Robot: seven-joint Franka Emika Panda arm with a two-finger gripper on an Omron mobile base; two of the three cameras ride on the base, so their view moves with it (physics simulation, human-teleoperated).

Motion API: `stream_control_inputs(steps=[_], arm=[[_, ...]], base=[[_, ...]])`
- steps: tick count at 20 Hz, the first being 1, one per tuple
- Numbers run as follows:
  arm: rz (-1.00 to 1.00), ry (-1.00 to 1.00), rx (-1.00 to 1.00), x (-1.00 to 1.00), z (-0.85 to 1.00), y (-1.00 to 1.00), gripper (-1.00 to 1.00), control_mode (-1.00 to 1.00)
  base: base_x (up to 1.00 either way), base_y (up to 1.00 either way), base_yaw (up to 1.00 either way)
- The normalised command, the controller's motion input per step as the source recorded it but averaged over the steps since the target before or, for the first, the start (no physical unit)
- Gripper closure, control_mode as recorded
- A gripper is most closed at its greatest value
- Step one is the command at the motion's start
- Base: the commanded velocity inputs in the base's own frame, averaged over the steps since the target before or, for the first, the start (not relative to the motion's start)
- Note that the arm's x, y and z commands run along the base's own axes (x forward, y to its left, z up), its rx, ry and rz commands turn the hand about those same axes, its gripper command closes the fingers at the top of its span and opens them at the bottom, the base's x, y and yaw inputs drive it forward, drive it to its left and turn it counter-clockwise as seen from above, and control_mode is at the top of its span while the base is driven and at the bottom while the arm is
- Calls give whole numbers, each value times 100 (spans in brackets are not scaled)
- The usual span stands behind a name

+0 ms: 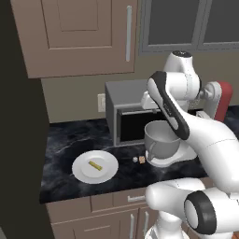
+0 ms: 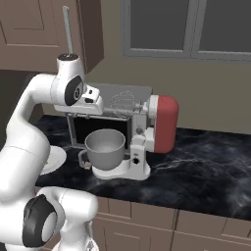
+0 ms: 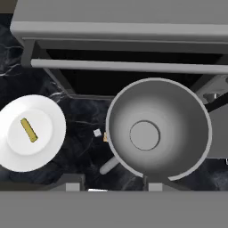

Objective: Add butter and sugar cubes to the stand mixer bowl and then turn on the stand mixer to begin making frosting.

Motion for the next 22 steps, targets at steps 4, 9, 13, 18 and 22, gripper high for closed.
stream_control_inputs(steps=[4, 9, 13, 18, 22], arm=[[0, 0, 0, -1, 0, 0, -100, -100], [0, 1, 0, 0, -1, 0, -100, 100], [0, 0, 0, 0, 0, 0, -100, 100], [0, 0, 0, 0, 0, 0, -100, 100], [0, 0, 0, 0, 0, 0, -100, 100]], base=[[0, 0, 0], [0, 15, 0], [1, 51, 0], [10, 66, -1], [17, 56, -2]])
